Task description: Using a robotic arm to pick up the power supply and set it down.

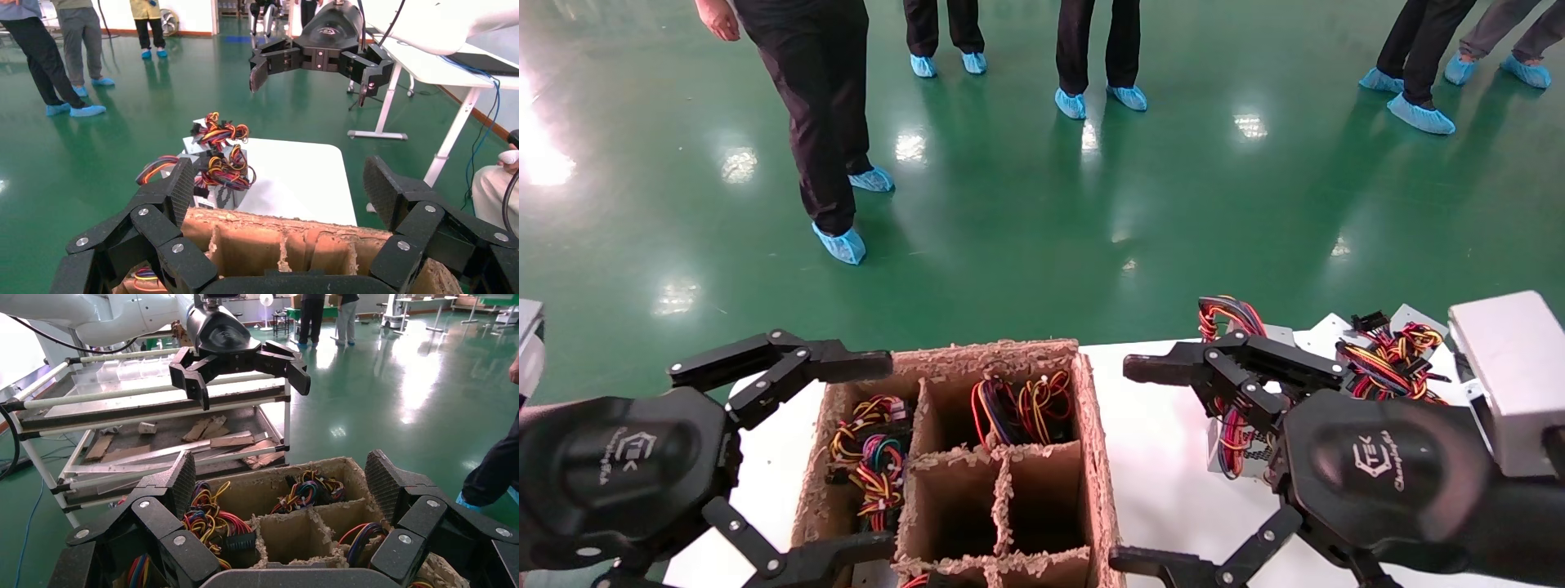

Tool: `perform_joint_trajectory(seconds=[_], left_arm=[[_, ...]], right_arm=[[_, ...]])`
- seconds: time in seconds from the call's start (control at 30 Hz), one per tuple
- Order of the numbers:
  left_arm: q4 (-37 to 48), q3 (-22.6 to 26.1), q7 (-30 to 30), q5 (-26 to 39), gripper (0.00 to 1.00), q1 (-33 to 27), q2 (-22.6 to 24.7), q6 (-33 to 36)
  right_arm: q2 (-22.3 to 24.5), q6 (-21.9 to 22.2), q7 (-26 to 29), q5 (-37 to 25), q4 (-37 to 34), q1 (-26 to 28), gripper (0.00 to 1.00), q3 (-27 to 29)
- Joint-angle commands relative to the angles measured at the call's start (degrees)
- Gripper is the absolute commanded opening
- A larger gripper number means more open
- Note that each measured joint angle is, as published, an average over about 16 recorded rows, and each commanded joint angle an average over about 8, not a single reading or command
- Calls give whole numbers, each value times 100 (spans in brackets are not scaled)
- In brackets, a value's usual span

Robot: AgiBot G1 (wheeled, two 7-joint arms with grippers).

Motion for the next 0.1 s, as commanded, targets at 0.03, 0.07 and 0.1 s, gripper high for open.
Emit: perform_joint_trajectory(seconds=[0.03, 0.07, 0.1], left_arm=[[0, 0, 0, 0, 100, 0, 0, 0], [0, 0, 0, 0, 100, 0, 0, 0], [0, 0, 0, 0, 100, 0, 0, 0]], right_arm=[[-1, 2, -1, 3, -5, -2, 100, 2], [-1, 3, -1, 3, -5, -2, 100, 2], [-2, 3, -1, 3, -6, -2, 100, 2]])
